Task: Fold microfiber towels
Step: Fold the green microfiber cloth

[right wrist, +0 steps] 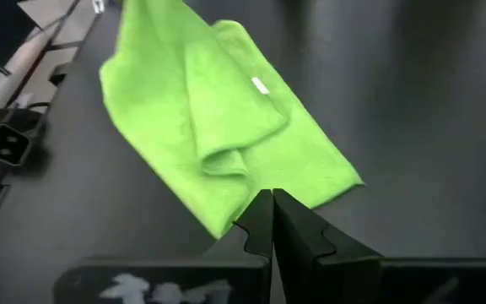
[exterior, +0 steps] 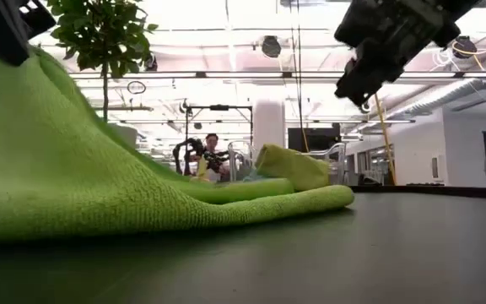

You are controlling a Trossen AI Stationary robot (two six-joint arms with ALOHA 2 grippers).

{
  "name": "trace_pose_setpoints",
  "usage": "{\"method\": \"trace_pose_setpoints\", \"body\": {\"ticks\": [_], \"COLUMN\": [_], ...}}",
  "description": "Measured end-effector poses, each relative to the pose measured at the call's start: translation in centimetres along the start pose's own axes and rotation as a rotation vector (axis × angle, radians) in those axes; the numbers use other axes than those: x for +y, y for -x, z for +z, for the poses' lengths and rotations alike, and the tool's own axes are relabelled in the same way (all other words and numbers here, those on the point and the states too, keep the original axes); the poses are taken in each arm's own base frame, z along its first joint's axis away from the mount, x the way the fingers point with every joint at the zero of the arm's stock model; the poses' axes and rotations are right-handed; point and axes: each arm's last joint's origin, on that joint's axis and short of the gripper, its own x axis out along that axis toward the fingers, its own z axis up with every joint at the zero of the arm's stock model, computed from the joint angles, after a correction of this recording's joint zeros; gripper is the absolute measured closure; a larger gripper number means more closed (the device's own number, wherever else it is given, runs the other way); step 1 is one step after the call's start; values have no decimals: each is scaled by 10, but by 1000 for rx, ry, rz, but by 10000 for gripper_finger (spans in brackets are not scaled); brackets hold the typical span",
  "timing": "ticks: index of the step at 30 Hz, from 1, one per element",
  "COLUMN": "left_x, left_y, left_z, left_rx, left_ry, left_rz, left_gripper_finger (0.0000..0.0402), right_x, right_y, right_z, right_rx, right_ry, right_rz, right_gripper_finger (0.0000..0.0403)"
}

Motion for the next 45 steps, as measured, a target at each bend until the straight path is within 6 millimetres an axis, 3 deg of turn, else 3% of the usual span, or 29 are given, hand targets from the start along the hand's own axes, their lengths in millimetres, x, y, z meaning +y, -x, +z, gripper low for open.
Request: {"method": "trace_pose_setpoints", "body": {"ticks": [8,14,20,26,34,45], "left_x": [14,29,43,48,48,48], "left_y": [-6,-18,-35,-46,-47,-47], "left_z": [4,-1,-14,-18,-14,-15], "left_rx": [39,83,125,115,107,110], "left_ry": [-27,-24,-5,-26,-73,-108], "left_rz": [80,145,156,127,111,109], "left_gripper_finger": [401,401,401,401,401,401], "right_x": [-13,-10,-4,-19,-42,-14], "right_y": [-13,-33,-58,-76,-92,-117], "right_z": [0,0,4,2,-10,-18], "right_rx": [9,-3,-72,-98,-48,-5], "right_ry": [28,71,83,-10,-172,-254], "right_rz": [-13,111,194,148,165,333], "right_gripper_finger": [402,399,349,292,281,286]}}
